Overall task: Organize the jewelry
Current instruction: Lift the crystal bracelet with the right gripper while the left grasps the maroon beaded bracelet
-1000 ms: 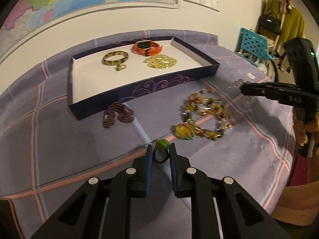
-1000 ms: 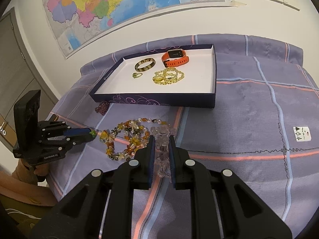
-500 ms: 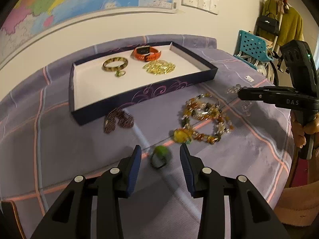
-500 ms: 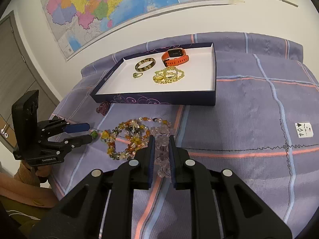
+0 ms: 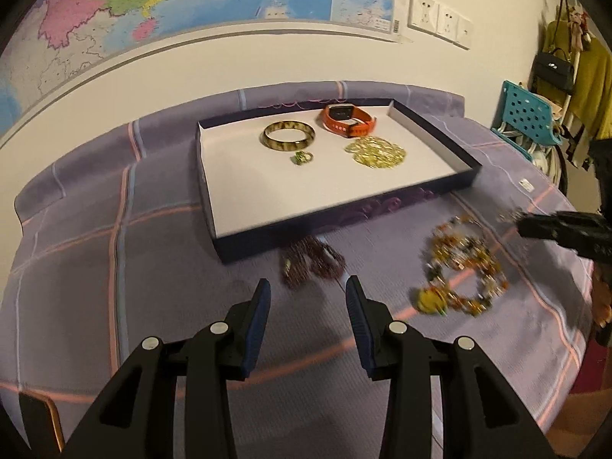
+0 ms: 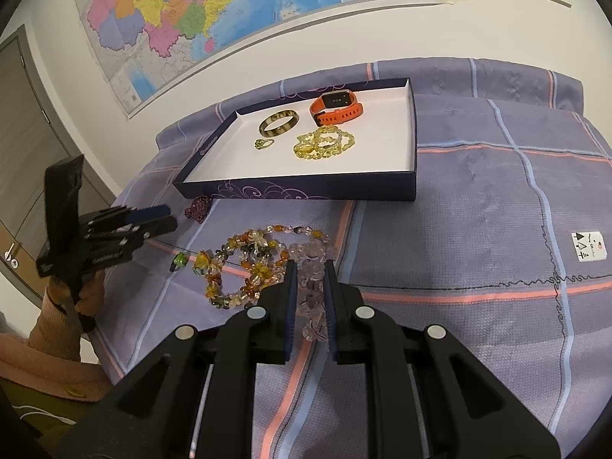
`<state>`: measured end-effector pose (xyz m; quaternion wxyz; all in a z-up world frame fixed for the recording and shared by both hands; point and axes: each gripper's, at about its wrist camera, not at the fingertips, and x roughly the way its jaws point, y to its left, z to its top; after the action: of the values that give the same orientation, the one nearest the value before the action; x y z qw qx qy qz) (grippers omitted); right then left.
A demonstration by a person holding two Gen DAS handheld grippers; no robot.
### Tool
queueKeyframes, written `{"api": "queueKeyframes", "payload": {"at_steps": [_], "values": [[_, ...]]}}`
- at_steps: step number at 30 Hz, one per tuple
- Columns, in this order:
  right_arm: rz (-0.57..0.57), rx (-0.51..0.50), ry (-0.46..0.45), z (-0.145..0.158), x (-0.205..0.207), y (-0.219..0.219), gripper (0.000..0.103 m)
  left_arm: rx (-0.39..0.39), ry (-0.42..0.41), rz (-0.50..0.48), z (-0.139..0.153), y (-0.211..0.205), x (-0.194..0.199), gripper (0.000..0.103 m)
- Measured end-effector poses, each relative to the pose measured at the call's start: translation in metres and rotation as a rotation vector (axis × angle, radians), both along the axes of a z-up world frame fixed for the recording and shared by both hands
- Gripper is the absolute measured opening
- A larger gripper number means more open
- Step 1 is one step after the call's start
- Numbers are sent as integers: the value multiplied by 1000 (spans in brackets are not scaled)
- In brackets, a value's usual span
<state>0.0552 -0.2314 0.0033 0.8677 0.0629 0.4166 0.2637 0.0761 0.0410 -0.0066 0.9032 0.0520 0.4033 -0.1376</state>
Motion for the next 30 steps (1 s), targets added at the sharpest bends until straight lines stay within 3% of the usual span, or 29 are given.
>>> {"api": "queueKeyframes", "payload": {"at_steps": [3,6,9,14,16,19,30], "values": [[-4,0,3,-1,1,0,14,-9,18,-4,-2,-3,13,45],[-6,1,6,-2,3,0,14,-3,23,-20,-3,-11,21,58],[-6,2,3,-1,4,0,14,24,27,-29,-9,-20,26,58],[1,3,-9,3,6,4,14,68,36,-19,-14,-25,29,38],[3,2,-17,5,7,6,14,66,35,-14,-14,-24,28,23],[11,7,-33,12,10,9,14,60,33,-13,-12,-23,25,16],[29,20,-77,31,20,19,14,-24,15,-38,5,-18,14,12]]}}
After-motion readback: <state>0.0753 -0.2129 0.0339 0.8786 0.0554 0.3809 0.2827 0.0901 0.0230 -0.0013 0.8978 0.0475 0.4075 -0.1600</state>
